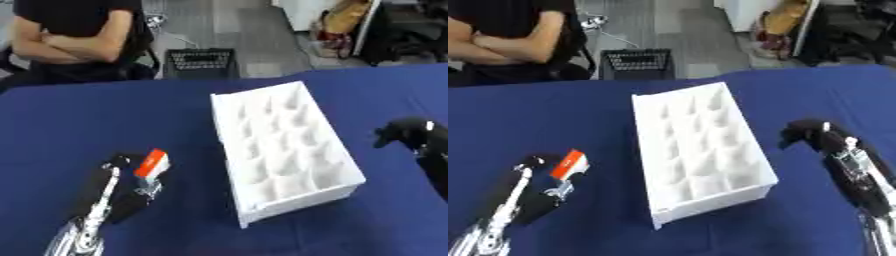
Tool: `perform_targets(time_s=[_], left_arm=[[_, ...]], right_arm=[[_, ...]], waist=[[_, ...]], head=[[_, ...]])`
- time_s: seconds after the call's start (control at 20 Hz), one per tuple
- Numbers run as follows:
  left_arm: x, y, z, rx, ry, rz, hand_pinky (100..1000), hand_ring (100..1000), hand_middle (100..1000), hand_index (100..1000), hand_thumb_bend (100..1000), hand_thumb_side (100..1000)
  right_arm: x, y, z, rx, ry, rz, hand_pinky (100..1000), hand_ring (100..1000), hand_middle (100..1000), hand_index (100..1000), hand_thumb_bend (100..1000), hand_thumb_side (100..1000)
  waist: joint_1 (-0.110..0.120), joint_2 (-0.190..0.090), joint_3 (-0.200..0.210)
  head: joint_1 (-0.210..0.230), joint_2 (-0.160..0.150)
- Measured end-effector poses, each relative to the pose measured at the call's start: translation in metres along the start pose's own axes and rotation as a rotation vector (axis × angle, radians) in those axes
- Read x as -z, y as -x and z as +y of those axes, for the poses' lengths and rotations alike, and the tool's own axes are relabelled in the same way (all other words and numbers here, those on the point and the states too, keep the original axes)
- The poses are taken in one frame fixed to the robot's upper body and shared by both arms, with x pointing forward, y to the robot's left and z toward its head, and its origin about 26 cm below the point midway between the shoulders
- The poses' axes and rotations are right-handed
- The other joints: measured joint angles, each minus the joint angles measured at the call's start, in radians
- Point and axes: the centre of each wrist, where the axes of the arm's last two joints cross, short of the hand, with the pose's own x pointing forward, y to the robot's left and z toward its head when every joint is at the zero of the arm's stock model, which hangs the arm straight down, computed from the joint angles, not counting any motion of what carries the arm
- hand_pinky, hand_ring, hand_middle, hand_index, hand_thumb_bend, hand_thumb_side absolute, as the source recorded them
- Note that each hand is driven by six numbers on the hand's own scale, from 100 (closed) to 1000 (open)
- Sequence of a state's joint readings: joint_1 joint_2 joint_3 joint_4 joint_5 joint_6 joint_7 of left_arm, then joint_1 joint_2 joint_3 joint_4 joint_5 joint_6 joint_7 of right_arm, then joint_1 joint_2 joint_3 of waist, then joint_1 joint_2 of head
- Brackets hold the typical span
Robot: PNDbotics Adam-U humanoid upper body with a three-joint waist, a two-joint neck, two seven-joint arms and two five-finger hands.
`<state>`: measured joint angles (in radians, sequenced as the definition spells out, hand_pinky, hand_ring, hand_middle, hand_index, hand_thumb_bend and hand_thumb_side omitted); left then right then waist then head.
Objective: Pick up objects on the table and place them in the box.
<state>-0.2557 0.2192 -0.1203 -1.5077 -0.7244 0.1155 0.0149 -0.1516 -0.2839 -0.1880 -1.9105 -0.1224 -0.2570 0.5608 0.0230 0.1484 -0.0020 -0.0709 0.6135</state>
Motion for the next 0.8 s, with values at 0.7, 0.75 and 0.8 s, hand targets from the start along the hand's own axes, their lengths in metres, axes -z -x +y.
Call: perform_targets(time_s=[0.7, 0.75, 0.8], left_arm=[[0.0033, 0.0027, -0.0025, 0.018, 0.006, 0.016, 991, 834, 822, 840, 613, 740], [0.0033, 0.0028, -0.0026, 0.018, 0.004, 0.018, 993, 834, 825, 846, 615, 742], [0.0034, 0.0030, -0.0027, 0.018, -0.001, 0.021, 999, 835, 830, 854, 616, 745]], right_arm=[[0.0000, 0.0001, 0.0000, 0.000, -0.001, 0.000, 849, 632, 657, 795, 100, 924], [0.0000, 0.0001, 0.0000, 0.000, -0.001, 0.000, 849, 633, 657, 795, 100, 924], [0.0000, 0.0001, 0.0000, 0.000, -0.001, 0.000, 849, 633, 657, 795, 100, 924]], waist=[[0.001, -0.001, -0.002], [0.001, -0.001, -0.002], [0.001, -0.001, -0.002]], head=[[0.000, 0.000], [0.000, 0.000], [0.000, 0.000]])
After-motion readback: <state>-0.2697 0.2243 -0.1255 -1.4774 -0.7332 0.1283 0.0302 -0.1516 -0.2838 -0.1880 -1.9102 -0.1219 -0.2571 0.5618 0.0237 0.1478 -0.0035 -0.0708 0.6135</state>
